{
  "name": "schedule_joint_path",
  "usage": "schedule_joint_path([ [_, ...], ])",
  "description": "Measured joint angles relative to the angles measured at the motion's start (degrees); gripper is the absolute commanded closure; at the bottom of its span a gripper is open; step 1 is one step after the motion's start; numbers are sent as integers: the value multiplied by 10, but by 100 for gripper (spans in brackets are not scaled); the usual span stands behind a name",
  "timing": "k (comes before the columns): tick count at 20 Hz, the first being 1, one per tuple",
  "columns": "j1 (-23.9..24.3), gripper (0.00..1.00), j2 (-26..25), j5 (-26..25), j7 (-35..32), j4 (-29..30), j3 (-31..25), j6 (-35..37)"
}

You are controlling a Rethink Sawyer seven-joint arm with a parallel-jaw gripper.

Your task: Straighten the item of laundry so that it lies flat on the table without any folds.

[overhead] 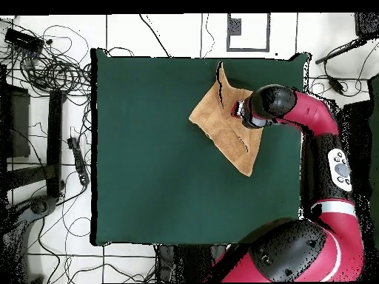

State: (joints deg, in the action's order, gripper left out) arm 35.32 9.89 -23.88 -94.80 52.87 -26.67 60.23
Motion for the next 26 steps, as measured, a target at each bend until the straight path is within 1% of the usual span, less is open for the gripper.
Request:
schedule_joint_path([
  [6, -5, 0, 23, -17, 0, 8, 13, -1],
  [7, -6, 0, 35, -22, 0, 10, 20, -1],
  [11, -6, 0, 59, -24, 0, 11, 28, -1],
  [13, -7, 0, 86, -24, 0, 11, 35, 5],
  [17, -12, 0, 119, -23, 0, 11, 43, 17],
  [21, -17, 0, 133, -24, 0, 10, 51, 17],
  [26, -27, 0, 128, -25, 0, 5, 57, 17],
])
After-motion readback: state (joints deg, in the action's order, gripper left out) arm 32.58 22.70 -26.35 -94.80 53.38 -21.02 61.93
